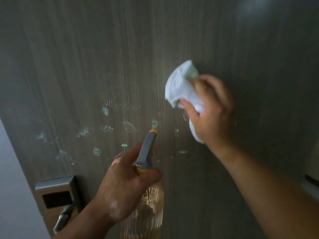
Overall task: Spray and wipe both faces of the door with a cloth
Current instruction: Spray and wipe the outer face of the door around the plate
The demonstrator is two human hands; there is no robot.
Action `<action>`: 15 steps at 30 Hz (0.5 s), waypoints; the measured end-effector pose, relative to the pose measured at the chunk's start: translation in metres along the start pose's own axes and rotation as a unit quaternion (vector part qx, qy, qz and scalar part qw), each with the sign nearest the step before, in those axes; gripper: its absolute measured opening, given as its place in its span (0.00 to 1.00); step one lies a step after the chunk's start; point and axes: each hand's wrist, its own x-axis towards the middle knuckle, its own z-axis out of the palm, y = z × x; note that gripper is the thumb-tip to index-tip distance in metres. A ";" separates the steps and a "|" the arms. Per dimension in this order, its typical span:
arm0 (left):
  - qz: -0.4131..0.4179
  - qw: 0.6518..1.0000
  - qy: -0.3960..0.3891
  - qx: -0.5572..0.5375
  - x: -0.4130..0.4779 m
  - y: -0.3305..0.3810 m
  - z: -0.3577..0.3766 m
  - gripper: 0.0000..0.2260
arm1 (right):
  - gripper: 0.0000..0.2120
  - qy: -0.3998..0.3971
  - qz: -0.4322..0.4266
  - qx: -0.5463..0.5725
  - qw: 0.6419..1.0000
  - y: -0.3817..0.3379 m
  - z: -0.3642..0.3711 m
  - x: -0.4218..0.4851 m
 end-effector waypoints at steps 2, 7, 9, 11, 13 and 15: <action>0.000 1.000 0.021 -0.012 -0.001 -0.003 -0.004 0.16 | 0.17 -0.038 -0.030 -0.005 0.999 -0.009 -0.004 -0.065; 0.007 1.000 0.013 -0.015 -0.003 -0.008 -0.012 0.15 | 0.14 -0.067 -0.134 -0.007 0.989 -0.027 0.000 -0.138; 0.001 1.000 0.021 -0.011 -0.002 -0.011 -0.014 0.16 | 0.13 -0.046 -0.111 -0.001 0.993 -0.028 0.002 -0.115; -0.005 1.000 0.022 -0.010 -0.003 -0.012 -0.017 0.16 | 0.15 -0.003 -0.038 -0.005 0.999 -0.029 0.007 -0.075; -0.007 1.000 0.014 -0.006 -0.002 -0.013 -0.021 0.16 | 0.16 0.049 0.041 -0.003 0.998 -0.033 0.016 -0.031; -0.011 1.000 0.012 -0.007 -0.001 -0.014 -0.025 0.16 | 0.16 0.089 0.081 0.004 0.993 -0.037 0.023 0.004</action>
